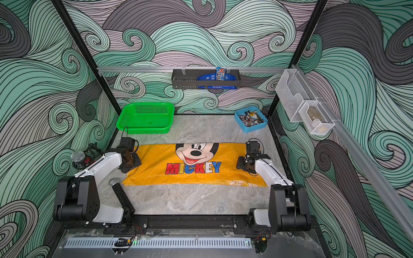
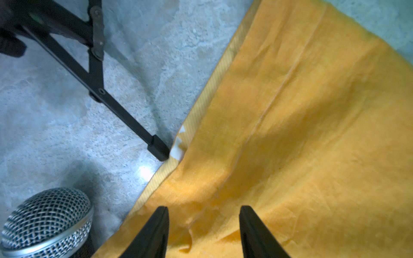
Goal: Roll up the pillowcase
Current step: Fold the pillowcase at the center of the board.
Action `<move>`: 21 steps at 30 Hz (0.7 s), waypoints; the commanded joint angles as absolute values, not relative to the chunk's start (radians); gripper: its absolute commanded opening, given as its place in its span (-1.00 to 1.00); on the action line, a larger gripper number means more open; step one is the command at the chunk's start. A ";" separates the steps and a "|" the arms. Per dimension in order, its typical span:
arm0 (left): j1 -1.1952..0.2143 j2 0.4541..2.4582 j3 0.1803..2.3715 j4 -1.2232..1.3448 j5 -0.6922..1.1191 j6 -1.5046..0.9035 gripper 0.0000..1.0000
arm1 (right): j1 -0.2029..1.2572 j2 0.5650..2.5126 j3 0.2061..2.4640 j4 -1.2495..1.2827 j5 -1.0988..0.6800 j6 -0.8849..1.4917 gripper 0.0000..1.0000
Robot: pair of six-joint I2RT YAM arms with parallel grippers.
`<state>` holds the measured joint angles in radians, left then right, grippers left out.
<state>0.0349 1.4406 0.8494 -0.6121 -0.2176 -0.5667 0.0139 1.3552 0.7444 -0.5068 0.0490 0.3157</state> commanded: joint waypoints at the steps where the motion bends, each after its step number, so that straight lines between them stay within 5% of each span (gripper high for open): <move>1: 0.053 1.483 0.861 -0.605 -0.241 -0.539 0.08 | 0.020 1.362 0.741 -0.492 0.035 0.302 0.34; 14: 0.073 1.607 0.914 -0.534 -0.264 -0.529 -0.17 | 0.015 1.351 0.726 -0.485 0.026 0.298 0.35; 21: 0.089 1.636 0.909 -0.499 -0.235 -0.517 -0.51 | 0.015 1.351 0.727 -0.484 0.023 0.299 0.35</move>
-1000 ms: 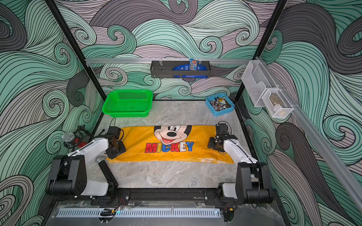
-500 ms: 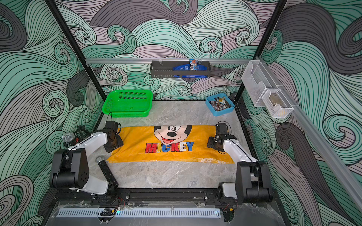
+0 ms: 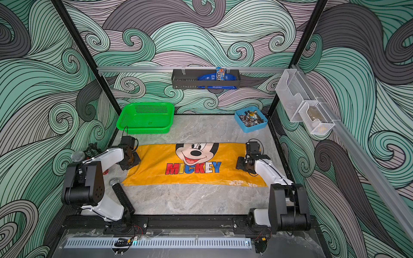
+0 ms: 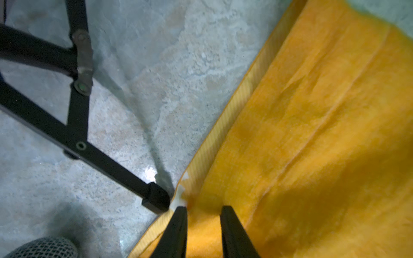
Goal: Roll up the pillowcase
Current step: Fold the pillowcase at the center of the board.
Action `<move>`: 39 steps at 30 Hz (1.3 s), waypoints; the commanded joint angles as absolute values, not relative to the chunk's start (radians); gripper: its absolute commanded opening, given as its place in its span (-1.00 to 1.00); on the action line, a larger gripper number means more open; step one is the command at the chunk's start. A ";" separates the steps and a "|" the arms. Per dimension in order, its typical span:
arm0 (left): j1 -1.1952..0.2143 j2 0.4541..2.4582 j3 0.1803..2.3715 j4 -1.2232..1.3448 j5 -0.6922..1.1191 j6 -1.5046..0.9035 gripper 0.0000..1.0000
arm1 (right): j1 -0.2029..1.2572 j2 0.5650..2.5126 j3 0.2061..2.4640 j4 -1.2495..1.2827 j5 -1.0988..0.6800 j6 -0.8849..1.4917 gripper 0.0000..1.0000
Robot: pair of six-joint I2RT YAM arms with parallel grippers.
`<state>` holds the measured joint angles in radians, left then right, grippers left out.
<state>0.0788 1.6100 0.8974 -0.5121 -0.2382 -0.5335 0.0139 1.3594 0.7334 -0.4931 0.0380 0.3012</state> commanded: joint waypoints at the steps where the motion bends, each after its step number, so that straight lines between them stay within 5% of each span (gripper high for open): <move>1: 0.089 1.642 0.909 -0.497 -0.230 -0.514 -0.55 | 0.015 1.348 0.727 -0.483 0.023 0.299 0.35; 8: 0.096 1.670 0.923 -0.499 -0.238 -0.484 -0.56 | 0.012 1.330 0.730 -0.484 0.033 0.302 0.41; 14: 0.102 1.671 0.941 -0.502 -0.236 -0.478 -1.00 | 0.012 1.331 0.735 -0.483 0.032 0.303 0.45; 31: 0.113 1.688 1.034 -0.557 -0.313 -0.438 -1.00 | 0.012 1.339 0.739 -0.484 0.029 0.299 0.49; 39: 0.113 1.700 1.002 -0.563 -0.330 -0.435 -0.80 | 0.000 1.317 0.782 -0.508 0.031 0.301 0.64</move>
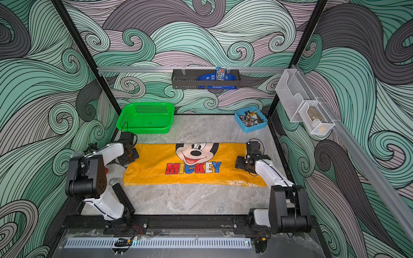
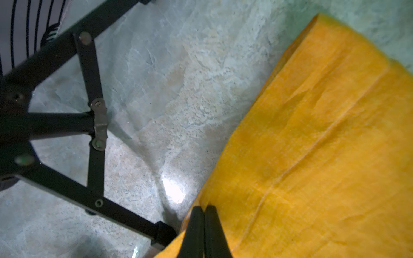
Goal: Roll up the pillowcase
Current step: Fold the pillowcase at the center of the board.
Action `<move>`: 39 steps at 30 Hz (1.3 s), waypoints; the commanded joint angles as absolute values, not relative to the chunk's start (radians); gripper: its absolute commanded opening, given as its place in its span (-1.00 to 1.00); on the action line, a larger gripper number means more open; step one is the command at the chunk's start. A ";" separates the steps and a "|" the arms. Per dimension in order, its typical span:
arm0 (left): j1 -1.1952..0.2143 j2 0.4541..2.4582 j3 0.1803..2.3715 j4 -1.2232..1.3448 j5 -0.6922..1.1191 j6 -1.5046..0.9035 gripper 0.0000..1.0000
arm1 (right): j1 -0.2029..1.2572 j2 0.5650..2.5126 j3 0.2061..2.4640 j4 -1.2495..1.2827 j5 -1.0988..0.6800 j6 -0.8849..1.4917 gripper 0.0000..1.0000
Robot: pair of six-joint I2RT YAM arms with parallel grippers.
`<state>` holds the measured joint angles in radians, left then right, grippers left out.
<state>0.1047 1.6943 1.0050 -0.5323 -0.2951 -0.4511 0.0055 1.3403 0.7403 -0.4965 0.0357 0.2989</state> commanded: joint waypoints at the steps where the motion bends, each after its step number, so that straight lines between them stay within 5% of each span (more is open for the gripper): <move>1: 0.112 1.700 1.007 -0.567 -0.340 -0.430 -0.73 | 0.000 1.319 0.794 -0.522 0.027 0.303 0.64; 13: 0.080 1.578 1.050 -0.667 -0.308 -0.467 0.02 | -0.009 1.279 0.735 -0.657 -0.085 0.383 0.42; 28: -0.360 1.428 0.914 -0.566 -0.066 -0.537 0.37 | 0.307 1.329 0.727 -0.696 0.019 0.462 0.22; 39: -0.444 1.471 0.833 -0.458 0.029 -0.511 0.41 | 0.336 1.417 0.754 -0.614 0.081 0.489 0.27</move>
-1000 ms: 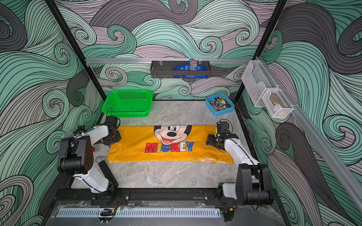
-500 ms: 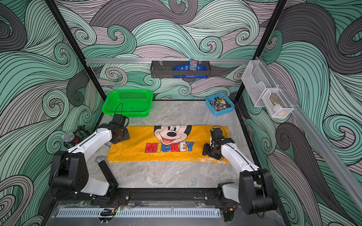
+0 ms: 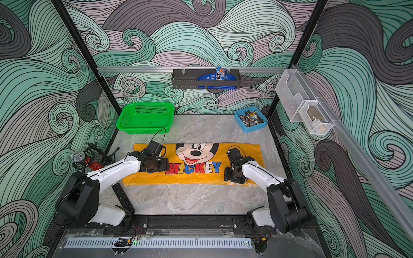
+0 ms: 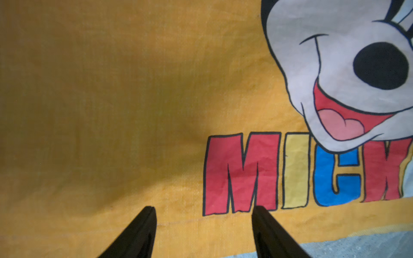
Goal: Roll up the pillowcase
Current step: Fold the pillowcase at the center of the board.
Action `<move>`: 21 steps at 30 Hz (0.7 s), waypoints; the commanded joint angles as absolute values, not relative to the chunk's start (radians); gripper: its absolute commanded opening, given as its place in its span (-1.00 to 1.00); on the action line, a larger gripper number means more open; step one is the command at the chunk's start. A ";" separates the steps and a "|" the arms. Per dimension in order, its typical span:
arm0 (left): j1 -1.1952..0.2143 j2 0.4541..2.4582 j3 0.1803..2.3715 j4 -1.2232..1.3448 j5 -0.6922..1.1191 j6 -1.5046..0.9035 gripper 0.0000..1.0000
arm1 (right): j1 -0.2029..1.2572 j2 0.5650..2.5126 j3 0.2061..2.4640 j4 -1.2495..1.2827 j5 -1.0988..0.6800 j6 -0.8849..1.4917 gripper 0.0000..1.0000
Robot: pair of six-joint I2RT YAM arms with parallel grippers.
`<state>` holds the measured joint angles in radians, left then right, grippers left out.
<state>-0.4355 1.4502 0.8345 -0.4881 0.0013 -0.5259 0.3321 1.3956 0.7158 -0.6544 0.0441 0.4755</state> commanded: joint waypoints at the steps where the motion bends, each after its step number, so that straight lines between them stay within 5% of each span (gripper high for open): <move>1: -0.444 1.475 0.833 -0.460 0.025 -0.505 0.41 | 0.339 1.425 0.768 -0.609 0.085 0.485 0.25; 7: -0.444 1.488 0.814 -0.462 0.012 -0.491 0.41 | 0.351 1.471 0.755 -0.610 0.116 0.470 0.21; 14: -0.443 1.504 0.804 -0.456 0.011 -0.483 0.41 | 0.350 1.475 0.781 -0.610 0.125 0.462 -0.23; 21: -0.444 1.515 0.801 -0.454 0.012 -0.475 0.41 | 0.352 1.414 0.775 -0.660 0.111 0.471 -0.45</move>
